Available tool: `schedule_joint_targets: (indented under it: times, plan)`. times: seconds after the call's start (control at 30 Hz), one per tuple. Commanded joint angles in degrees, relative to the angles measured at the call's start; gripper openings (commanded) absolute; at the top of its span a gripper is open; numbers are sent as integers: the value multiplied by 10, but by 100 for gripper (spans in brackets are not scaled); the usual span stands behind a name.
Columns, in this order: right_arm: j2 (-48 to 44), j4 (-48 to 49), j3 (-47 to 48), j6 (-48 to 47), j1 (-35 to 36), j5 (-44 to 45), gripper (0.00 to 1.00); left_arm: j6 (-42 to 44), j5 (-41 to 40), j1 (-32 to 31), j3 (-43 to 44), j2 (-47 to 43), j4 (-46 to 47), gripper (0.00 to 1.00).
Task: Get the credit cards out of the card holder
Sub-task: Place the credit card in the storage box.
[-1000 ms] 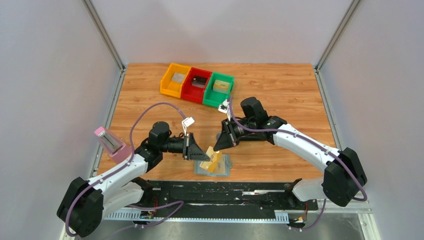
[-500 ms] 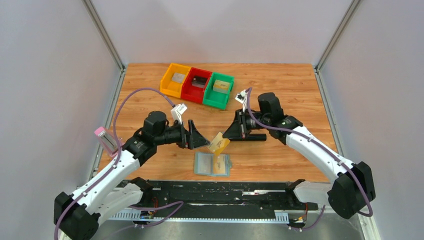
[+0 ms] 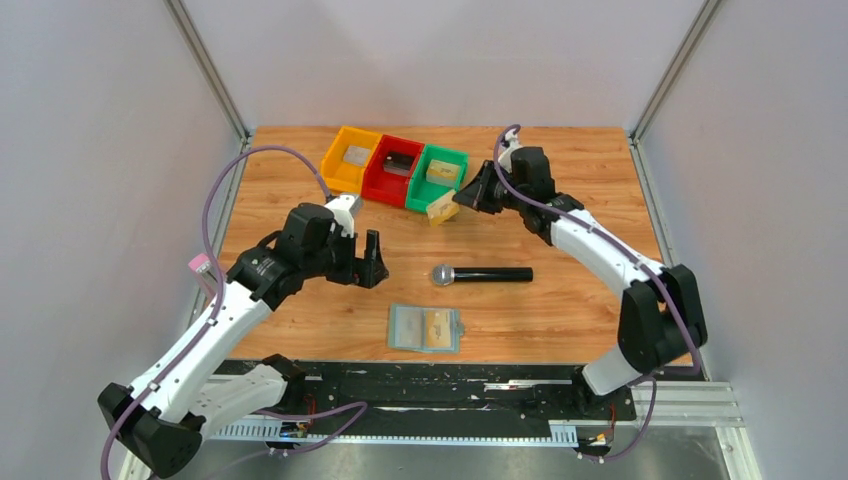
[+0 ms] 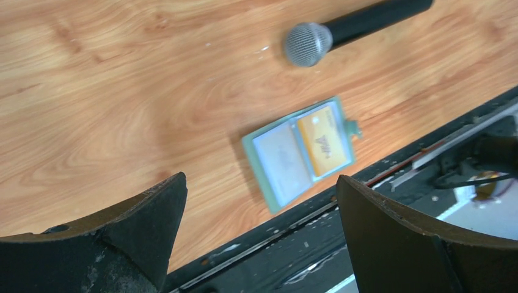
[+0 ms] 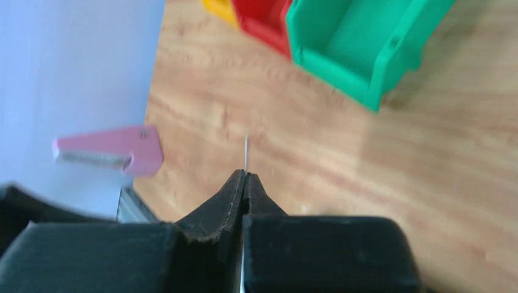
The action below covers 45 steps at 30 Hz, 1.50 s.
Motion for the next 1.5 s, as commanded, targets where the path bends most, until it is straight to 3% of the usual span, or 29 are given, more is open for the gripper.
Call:
schedule_joint_targets:
  times: [0.0,0.23,0.57,0.97,1.47]
  plan:
    - [69,100,73,60,-3,126,0,52,-51,-2,0,-33,-34,100]
    - [192,136,173,77,-5,210,0,45,-56,-2,-64,-104,24,100]
    - [307,184,245,115,-7,297,0,47,-61,-2,-65,-102,18,100]
    - [363,170,288,147,-15,302,0,47,-60,-2,-67,-104,19,100]
    - [387,194,275,178,-19,287,0,44,-69,-2,-67,-112,17,100]
